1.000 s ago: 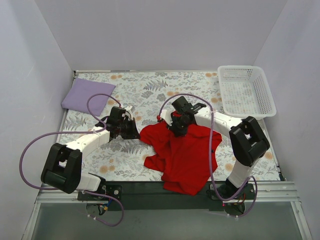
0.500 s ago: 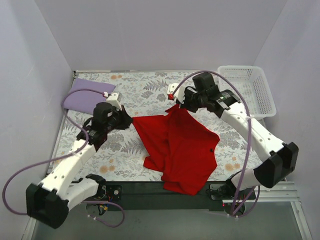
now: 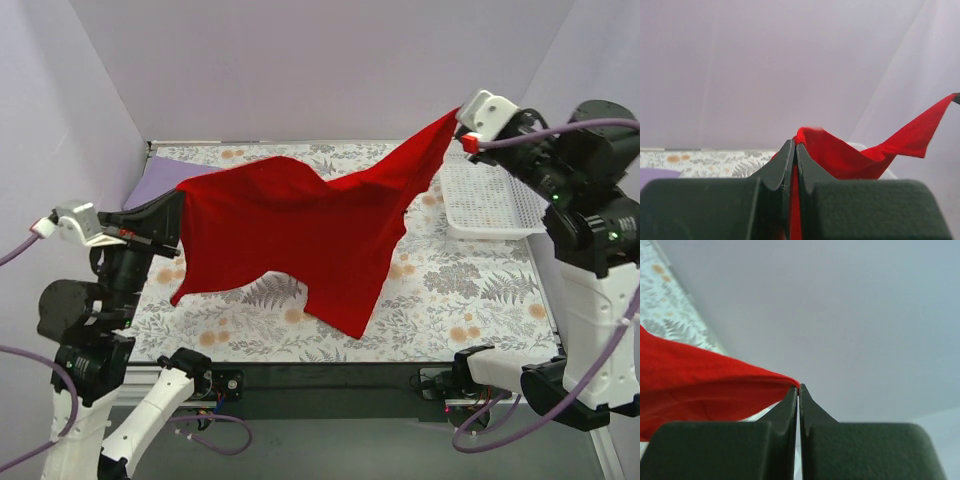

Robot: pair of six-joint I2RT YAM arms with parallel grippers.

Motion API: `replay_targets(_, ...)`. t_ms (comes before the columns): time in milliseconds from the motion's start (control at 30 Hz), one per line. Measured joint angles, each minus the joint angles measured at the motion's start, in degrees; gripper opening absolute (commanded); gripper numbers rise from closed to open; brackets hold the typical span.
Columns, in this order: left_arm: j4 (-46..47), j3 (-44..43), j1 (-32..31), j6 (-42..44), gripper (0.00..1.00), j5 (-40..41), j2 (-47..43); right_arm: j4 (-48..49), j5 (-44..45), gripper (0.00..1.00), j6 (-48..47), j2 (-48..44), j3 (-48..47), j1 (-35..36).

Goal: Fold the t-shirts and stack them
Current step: Flatten the tshirt out

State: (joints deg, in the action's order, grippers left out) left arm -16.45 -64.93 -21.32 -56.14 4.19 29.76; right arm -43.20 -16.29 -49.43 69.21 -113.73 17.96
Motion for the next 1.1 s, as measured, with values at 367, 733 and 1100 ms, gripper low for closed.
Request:
replay_targets(367, -2.8, -18.88, 0.31, 1.36, 0.0, -2.62, 1.51, 6.56, 6.01, 0.01, 1.75, -1.18, -17.66, -2.62)
replay_targets(733, 0.35, -21.66, 1.81, 0.2, 0.0, -7.85, 2.6, 14.45, 6.16, 0.01, 3.74, -0.2, -20.52, -2.64)
replay_targets(1100, 5.01, 10.8, 1.88, -2.05, 0.0, 5.33, 10.4, 19.21, -3.43, 0.01, 9.7, 13.64, 3.85, -2.8)
